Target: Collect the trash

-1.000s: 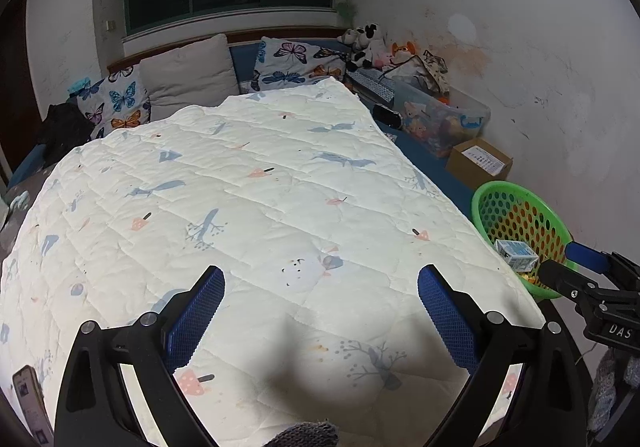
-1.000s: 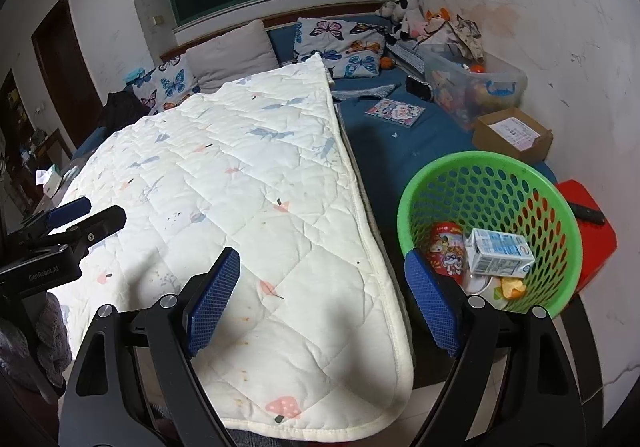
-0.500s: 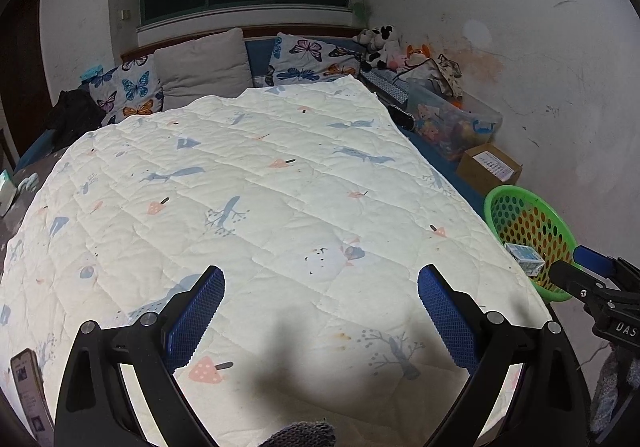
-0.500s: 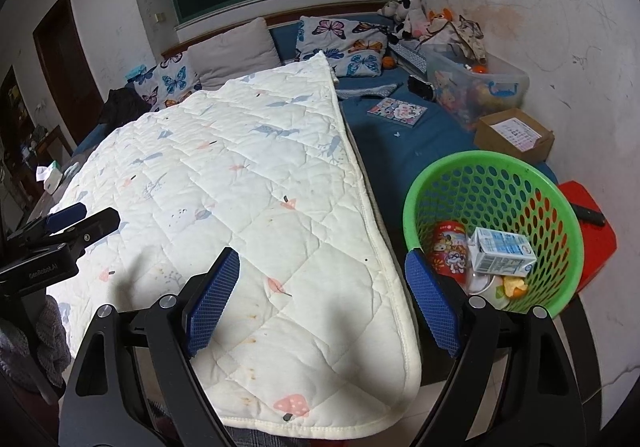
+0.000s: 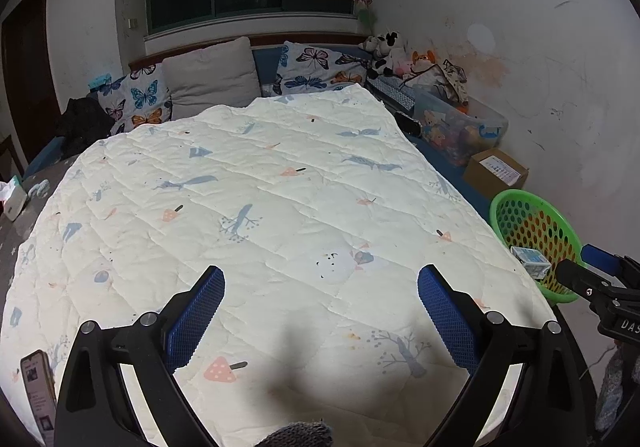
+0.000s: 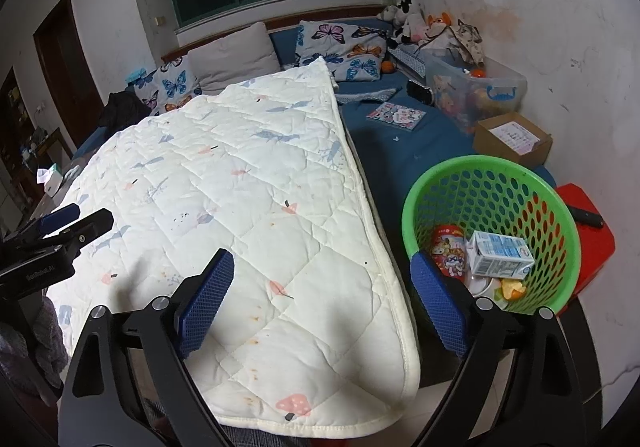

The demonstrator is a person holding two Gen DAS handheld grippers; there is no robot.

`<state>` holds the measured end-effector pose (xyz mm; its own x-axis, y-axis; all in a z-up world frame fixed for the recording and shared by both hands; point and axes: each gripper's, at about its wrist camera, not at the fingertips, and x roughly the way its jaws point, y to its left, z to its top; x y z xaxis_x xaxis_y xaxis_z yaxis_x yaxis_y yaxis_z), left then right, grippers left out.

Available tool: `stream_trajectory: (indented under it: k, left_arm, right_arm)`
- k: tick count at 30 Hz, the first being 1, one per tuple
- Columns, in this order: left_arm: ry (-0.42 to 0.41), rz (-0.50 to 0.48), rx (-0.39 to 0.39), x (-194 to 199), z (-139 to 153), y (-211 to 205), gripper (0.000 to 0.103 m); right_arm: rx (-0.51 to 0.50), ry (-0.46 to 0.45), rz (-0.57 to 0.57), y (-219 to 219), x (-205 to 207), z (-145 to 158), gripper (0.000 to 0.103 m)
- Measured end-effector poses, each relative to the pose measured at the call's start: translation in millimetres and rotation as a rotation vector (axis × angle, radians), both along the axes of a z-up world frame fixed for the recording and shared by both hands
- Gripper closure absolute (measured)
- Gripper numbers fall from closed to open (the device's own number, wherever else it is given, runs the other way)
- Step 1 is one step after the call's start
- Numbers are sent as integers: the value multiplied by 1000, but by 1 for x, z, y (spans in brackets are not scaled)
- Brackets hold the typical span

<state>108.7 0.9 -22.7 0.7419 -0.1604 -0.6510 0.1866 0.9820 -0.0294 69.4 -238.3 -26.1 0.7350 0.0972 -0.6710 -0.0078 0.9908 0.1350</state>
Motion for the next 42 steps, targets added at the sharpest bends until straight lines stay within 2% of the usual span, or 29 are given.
stream_trajectory:
  k: [20, 42]
  left_arm:
    - [-11, 13, 21, -4, 0, 1, 9]
    - [-15, 12, 38, -5, -1, -1, 8]
  right_arm:
    - [-36, -1, -2, 2, 1, 0, 5]
    - [-80, 12, -47, 2, 2, -7, 4]
